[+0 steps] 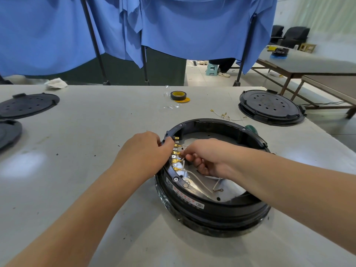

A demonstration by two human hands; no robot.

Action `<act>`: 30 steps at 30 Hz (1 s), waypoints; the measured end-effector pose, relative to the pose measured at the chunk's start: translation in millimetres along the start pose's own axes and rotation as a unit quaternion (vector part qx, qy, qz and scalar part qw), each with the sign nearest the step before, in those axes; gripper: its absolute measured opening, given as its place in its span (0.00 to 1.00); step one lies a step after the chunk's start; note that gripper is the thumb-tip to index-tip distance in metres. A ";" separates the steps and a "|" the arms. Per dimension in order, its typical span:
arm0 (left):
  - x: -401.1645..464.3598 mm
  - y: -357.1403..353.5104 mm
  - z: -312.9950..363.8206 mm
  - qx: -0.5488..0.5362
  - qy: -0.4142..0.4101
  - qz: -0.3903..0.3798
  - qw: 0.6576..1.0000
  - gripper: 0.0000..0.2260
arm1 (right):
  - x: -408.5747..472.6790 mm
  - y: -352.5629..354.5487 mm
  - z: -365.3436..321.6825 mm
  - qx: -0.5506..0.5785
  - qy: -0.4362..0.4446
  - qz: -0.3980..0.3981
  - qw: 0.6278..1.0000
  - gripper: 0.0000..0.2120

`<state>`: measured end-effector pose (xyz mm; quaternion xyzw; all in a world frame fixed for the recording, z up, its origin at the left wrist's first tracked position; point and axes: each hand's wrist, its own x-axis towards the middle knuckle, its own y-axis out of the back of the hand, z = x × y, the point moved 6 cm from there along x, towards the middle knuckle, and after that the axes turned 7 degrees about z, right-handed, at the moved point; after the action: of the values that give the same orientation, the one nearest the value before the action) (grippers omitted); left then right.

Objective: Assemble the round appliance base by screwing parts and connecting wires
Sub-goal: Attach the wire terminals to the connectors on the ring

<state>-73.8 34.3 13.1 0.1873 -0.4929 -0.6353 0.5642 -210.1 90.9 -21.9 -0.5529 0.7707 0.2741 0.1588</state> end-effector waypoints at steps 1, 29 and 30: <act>-0.2 0.0 -0.2 -0.002 0.001 0.000 1.000 0.23 | 0.3 -0.2 0.1 0.000 0.000 -0.001 1.000 0.08; 1.5 0.2 1.5 0.017 -0.009 0.007 1.000 0.22 | 2.5 -4.8 0.4 -0.027 0.016 -0.027 0.999 0.12; 1.7 0.0 1.6 0.019 -0.009 0.007 1.000 0.22 | 2.2 -4.9 0.4 -0.027 0.016 -0.029 0.999 0.13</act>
<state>-75.6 33.4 14.4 0.1888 -0.5114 -0.6236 0.5603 -206.2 88.4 -24.6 -0.5834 0.7491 0.2813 0.1391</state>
